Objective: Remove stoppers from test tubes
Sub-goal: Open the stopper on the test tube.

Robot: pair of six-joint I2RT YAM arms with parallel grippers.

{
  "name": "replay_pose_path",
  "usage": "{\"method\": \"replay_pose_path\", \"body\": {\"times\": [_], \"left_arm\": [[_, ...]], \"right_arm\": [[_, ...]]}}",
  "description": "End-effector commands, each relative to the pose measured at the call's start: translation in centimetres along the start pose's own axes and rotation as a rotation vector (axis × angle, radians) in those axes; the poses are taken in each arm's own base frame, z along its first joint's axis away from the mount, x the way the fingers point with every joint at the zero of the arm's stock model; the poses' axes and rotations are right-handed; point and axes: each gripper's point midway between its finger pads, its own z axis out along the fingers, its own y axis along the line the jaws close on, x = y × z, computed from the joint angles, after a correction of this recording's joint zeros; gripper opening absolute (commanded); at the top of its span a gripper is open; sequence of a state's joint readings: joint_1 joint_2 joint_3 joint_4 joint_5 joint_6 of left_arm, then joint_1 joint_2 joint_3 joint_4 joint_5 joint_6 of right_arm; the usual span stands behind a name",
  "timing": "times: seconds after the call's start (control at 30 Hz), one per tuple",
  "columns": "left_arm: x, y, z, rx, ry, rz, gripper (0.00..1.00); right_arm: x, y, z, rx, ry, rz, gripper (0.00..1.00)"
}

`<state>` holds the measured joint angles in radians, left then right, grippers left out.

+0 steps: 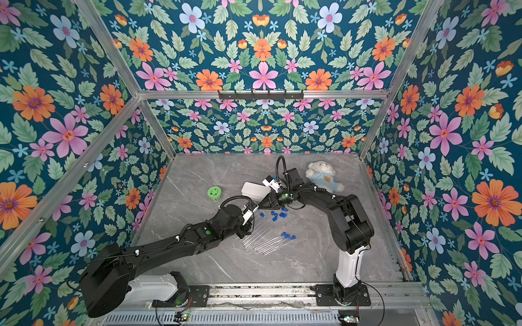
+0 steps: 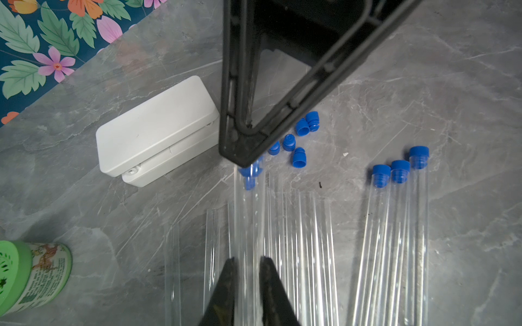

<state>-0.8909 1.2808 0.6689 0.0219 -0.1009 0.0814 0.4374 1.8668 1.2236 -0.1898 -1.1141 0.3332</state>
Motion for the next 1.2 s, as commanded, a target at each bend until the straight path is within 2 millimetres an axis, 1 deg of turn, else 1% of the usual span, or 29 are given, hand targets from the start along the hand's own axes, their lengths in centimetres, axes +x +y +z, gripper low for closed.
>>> {"method": "replay_pose_path", "body": {"times": [0.0,0.33,0.47,0.6,0.87,1.17], "left_arm": [[-0.6,0.0,0.0,0.003,-0.02,0.004,0.08],[-0.3,0.0,0.0,-0.002,-0.012,0.002,0.08],[0.3,-0.1,0.3,-0.002,0.009,0.01,0.04],[0.5,-0.1,0.5,-0.003,0.021,0.014,0.03],[0.5,-0.1,0.3,-0.006,0.026,0.018,0.01],[1.1,-0.4,0.6,-0.008,0.053,0.038,0.0]], "right_arm": [[0.0,0.5,0.0,-0.02,0.008,-0.023,0.19],[-0.2,0.4,-0.3,0.015,-0.01,-0.039,0.07],[-0.5,0.4,-0.9,0.037,-0.035,-0.054,0.03],[-0.9,0.6,-1.7,0.039,-0.071,-0.062,0.0],[-1.9,0.0,-3.5,0.041,-0.143,-0.038,0.0],[-2.3,-0.2,-4.7,0.031,-0.184,-0.022,0.0]]}}
